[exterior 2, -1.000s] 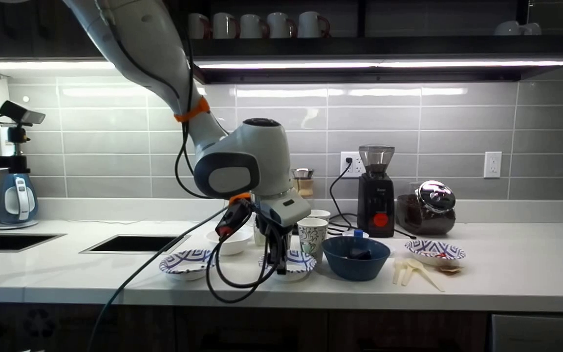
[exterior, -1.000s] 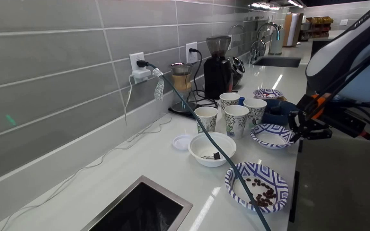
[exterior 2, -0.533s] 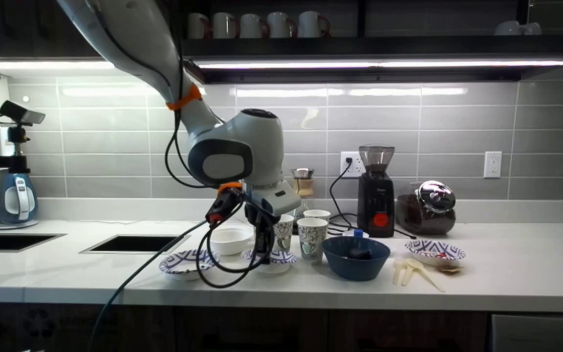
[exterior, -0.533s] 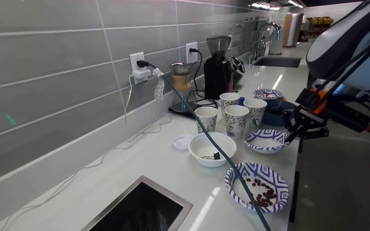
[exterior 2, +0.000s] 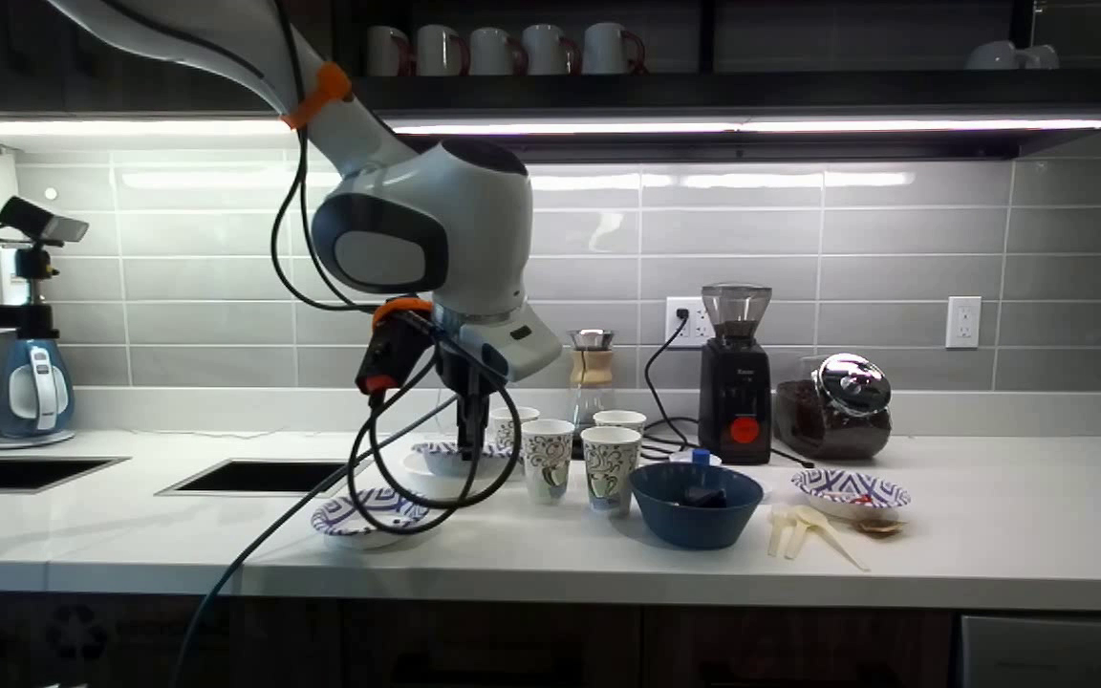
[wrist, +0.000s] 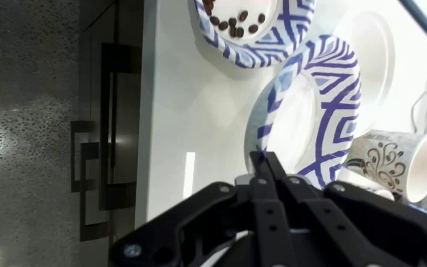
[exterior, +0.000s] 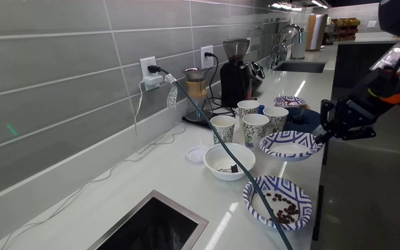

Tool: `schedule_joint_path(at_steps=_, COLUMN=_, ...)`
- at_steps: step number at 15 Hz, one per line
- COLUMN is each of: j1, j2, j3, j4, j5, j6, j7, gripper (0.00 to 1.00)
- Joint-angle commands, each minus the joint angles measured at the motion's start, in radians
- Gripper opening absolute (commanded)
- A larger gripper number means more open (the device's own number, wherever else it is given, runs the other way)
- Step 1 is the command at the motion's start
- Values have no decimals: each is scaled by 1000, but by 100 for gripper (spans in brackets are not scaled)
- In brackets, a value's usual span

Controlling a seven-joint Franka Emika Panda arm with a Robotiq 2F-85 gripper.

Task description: Stack the white and blue plates from right to left

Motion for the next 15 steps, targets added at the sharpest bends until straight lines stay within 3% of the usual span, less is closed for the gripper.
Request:
schedule_joint_path(at_steps=1, j1=17, j2=-86, j3=-37, j4=-60, j5=0, j6=-105, j7=-102, gripper=0)
schedule_joint_path(at_steps=4, j1=18, j2=-99, j3=-38, j4=-81, j5=-27, j6=-139, j7=-143, gripper=0)
schedule_joint_path(at_steps=15, j1=77, j2=-59, j3=-1, j4=-106, j5=-41, j6=-101, j7=-226, gripper=0)
